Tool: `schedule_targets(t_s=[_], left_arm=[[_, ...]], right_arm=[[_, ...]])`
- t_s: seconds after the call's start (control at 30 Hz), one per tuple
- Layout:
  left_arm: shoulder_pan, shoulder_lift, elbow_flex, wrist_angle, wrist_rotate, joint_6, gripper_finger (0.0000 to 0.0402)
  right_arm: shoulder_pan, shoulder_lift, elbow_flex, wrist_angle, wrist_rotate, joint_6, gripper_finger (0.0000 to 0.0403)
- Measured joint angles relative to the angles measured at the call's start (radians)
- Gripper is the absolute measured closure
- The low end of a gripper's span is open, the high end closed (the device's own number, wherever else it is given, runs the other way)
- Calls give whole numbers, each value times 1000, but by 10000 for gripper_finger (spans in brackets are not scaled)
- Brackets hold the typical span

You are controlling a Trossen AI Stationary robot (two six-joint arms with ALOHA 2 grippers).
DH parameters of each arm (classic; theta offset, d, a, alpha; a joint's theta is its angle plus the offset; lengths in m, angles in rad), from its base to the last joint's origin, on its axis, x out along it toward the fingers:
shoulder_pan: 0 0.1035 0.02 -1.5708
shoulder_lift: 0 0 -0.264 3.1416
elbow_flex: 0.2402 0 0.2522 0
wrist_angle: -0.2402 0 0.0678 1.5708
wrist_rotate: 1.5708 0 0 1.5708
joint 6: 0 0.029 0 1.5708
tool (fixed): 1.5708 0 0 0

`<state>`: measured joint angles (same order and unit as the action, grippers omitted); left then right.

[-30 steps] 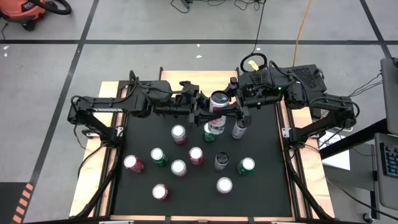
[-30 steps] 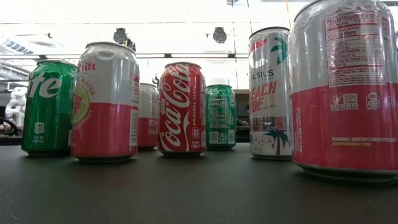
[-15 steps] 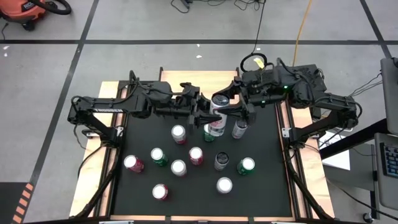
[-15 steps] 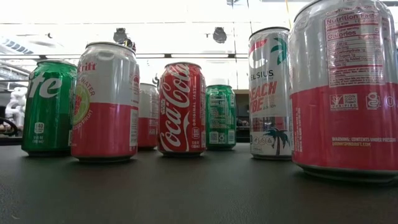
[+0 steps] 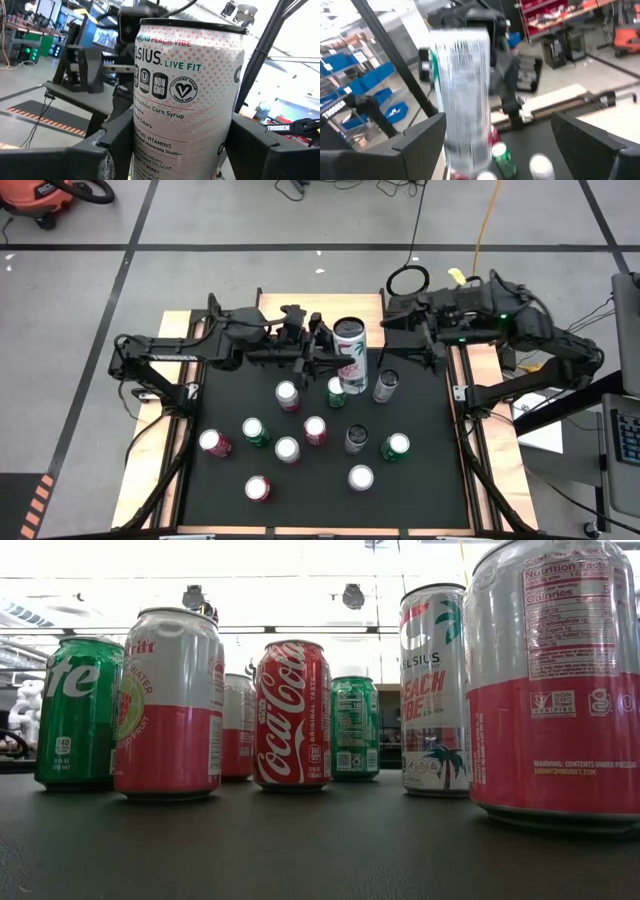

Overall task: Place canned beverage on shelf
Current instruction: Put the bottom right white pink soda can on the shelf

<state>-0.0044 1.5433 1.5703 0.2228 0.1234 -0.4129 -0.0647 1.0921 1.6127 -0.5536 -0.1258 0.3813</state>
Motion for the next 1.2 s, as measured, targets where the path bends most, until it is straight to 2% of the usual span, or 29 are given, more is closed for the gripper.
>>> schedule_targets(t_s=[0.23, 0.43, 0.97, 1.2], left_arm=[[0, 0, 0, 39, -49, 2, 157], [5, -1, 0, 53, -93, 11, 157], [5, -1, 1, 57, -200, 85, 157], [5, -1, 1, 58, -232, 84, 157]], right_arm=[[44, -22, 0, -144, 8, 40, 62], [96, 0, 0, -138, 134, 34, 60], [101, 143, 0, 44, 125, 11, 19], [97, 199, 0, 111, 128, -69, 31]])
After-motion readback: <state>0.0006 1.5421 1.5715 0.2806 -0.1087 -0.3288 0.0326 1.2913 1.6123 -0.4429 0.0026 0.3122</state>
